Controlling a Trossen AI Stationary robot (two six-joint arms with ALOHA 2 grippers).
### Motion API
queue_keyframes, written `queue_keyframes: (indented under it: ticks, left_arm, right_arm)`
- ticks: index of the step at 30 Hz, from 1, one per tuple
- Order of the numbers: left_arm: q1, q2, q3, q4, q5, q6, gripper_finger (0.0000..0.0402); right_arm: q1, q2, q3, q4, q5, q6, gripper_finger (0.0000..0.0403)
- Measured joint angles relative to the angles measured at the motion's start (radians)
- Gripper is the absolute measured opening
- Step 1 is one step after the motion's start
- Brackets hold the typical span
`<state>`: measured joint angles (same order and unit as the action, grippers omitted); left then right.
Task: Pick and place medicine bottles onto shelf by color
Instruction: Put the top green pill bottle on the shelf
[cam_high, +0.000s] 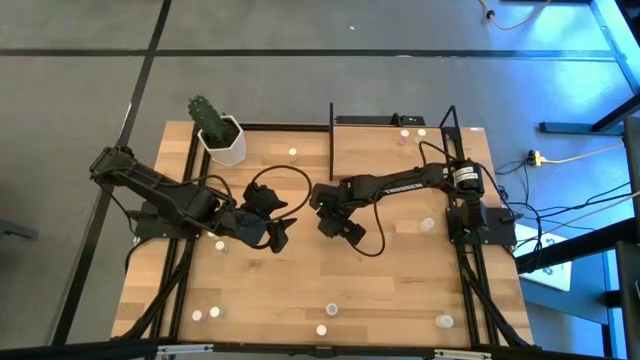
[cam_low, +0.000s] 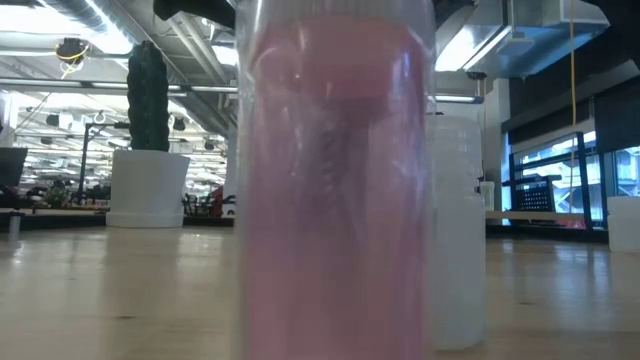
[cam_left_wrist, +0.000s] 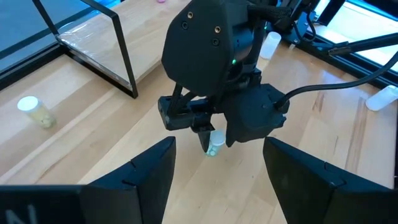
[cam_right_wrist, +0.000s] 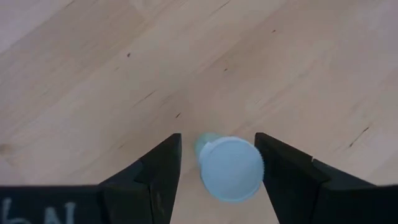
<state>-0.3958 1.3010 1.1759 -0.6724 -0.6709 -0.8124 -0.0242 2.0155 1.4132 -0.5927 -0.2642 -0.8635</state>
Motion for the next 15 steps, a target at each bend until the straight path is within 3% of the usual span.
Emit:
queue_keyframes:
  ticks: [8,15]
  left_arm:
    - [0.0,0.0,0.0,0.0,0.0,0.0,0.0236]
    - [0.0,0.0,0.0,0.0,0.0,0.0,0.0236]
  right_arm:
    - [0.0,0.0,0.0,0.0,0.0,0.007,0.0188]
    - [0.0,0.0,0.0,0.006,-0.001,0.035,0.0136]
